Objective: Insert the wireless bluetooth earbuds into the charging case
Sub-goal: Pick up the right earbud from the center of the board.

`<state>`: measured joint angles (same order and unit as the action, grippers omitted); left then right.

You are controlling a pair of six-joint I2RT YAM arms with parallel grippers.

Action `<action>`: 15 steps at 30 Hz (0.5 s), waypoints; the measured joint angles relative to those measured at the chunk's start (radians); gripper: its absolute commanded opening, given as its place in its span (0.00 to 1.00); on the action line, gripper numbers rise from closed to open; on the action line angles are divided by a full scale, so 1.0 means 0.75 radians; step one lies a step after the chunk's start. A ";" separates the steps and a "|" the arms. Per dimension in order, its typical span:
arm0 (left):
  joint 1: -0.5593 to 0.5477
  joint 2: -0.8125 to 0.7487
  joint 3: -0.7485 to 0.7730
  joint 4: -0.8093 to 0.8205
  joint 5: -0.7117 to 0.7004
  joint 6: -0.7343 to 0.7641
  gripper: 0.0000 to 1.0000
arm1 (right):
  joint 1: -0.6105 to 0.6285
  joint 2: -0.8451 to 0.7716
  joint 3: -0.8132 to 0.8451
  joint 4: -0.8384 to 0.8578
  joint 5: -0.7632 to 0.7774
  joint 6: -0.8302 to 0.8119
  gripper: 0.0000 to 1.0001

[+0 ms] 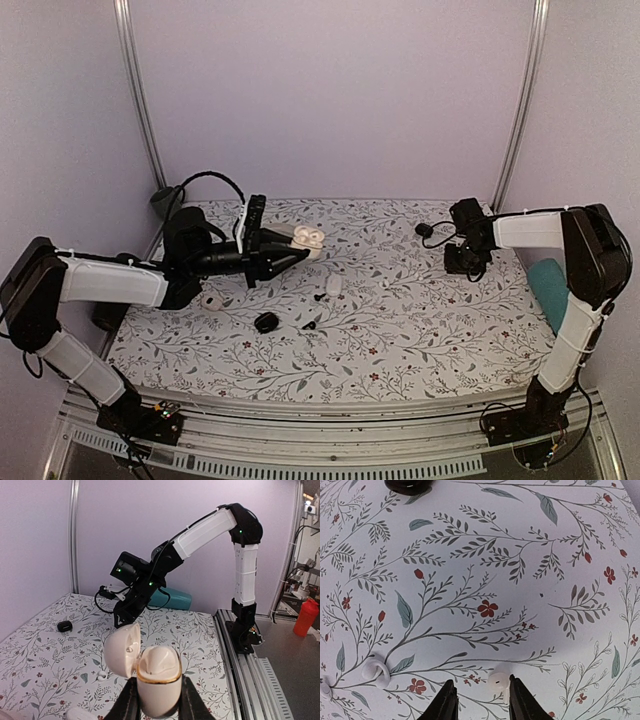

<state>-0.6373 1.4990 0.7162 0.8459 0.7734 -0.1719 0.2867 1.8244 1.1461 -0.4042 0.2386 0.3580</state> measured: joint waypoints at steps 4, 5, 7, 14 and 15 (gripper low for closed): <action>-0.001 -0.001 0.002 -0.021 0.000 0.010 0.00 | -0.014 0.003 -0.001 0.002 -0.020 -0.068 0.37; -0.001 -0.002 0.002 -0.026 0.000 0.012 0.00 | -0.022 0.006 -0.001 0.002 -0.026 -0.084 0.37; -0.001 -0.003 0.003 -0.036 -0.001 0.017 0.00 | -0.039 0.016 0.000 0.002 -0.040 -0.110 0.37; -0.001 -0.004 0.003 -0.069 -0.001 0.030 0.00 | -0.057 0.073 0.010 -0.002 -0.089 -0.185 0.36; -0.001 -0.004 0.003 -0.071 -0.001 0.030 0.00 | -0.057 0.077 0.010 -0.002 -0.092 -0.190 0.36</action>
<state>-0.6376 1.4960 0.7185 0.7929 0.7727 -0.1493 0.2436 1.8820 1.1538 -0.4053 0.1699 0.2153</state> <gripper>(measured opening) 0.231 0.361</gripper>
